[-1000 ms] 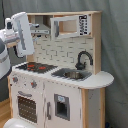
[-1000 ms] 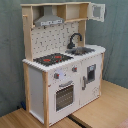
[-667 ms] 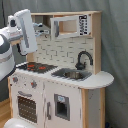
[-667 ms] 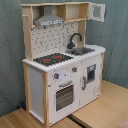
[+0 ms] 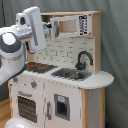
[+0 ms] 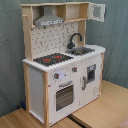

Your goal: Play with the kitchen

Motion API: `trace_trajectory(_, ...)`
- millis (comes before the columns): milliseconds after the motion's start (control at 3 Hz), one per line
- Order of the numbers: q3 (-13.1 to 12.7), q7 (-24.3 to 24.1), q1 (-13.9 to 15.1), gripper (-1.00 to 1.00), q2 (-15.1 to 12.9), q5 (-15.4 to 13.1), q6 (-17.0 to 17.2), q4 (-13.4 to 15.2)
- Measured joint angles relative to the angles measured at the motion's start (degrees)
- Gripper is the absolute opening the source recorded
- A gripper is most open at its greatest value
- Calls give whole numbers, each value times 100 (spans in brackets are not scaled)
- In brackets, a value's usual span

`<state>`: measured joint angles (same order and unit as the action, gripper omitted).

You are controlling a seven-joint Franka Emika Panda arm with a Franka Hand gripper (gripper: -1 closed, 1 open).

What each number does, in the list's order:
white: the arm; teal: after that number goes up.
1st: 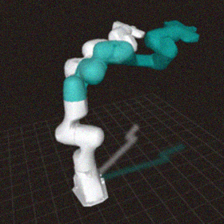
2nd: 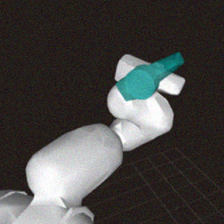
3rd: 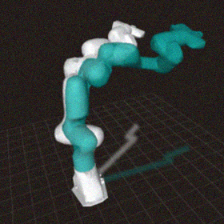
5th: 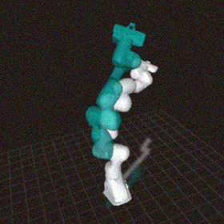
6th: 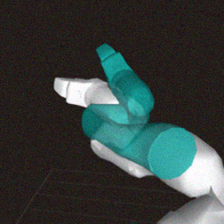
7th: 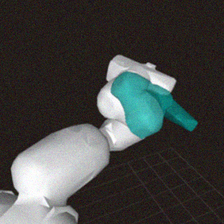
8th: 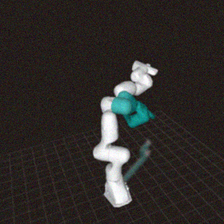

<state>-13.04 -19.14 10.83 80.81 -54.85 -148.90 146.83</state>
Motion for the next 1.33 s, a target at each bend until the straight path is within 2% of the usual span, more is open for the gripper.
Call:
trace_trajectory(333,208,0,172,-100,-314,-96,-507,12)
trace_trajectory(1333,454,23,956,-100,-1248,-106,-1815,-47)
